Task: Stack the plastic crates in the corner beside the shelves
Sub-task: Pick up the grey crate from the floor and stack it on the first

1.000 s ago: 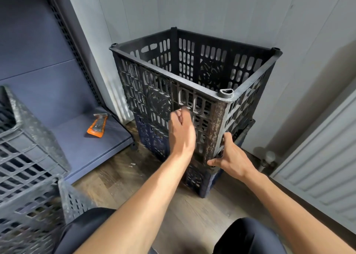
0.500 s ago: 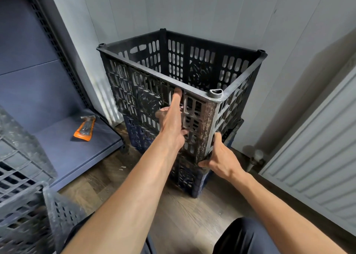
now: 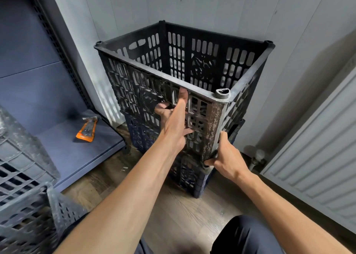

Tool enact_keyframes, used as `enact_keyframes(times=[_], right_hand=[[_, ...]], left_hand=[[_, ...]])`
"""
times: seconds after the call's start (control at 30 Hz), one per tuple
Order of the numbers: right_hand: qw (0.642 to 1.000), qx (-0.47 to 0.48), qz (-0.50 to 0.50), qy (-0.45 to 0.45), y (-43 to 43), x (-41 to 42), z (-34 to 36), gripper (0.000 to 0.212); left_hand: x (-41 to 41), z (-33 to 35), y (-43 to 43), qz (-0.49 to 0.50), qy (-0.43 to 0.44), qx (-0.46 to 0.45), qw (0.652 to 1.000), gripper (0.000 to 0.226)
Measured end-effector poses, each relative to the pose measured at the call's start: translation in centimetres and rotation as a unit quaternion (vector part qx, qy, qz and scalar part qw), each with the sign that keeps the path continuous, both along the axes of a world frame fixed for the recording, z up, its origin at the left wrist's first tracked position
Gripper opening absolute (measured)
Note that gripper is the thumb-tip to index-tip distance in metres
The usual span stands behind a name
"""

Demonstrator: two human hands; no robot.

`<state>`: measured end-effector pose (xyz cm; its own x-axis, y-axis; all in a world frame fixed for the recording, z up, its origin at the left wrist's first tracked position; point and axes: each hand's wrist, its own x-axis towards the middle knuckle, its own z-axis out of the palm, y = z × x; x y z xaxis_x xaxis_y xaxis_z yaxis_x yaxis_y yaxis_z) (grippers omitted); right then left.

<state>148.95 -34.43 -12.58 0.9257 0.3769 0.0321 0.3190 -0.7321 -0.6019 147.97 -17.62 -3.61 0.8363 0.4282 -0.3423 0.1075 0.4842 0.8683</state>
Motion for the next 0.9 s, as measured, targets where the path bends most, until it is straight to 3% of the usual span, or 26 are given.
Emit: enact_keyframes(times=[0.1,0.27,0.4,0.9], right_hand=[[1.0,0.013,0.004,0.017,-0.1,-0.7,-0.6,0.068],[1.0,0.009,-0.003,0.028,-0.1,-0.9,-1.3,0.071],[1.0,0.002,-0.004,0.031,-0.5,-0.9,-1.6,0.071],[1.0,0.008,0.0,0.024,-0.5,-0.7,-1.7,0.077]], left_hand=[[-0.6,0.2,-0.5,-0.013,0.002,0.019,1.0,0.061],[-0.9,-0.4,-0.3,-0.017,0.022,0.023,0.999,0.072],[-0.9,-0.9,-0.6,-0.036,0.011,0.021,0.999,0.065],[0.0,-1.3,-1.0,-0.005,0.039,0.028,0.999,0.057]])
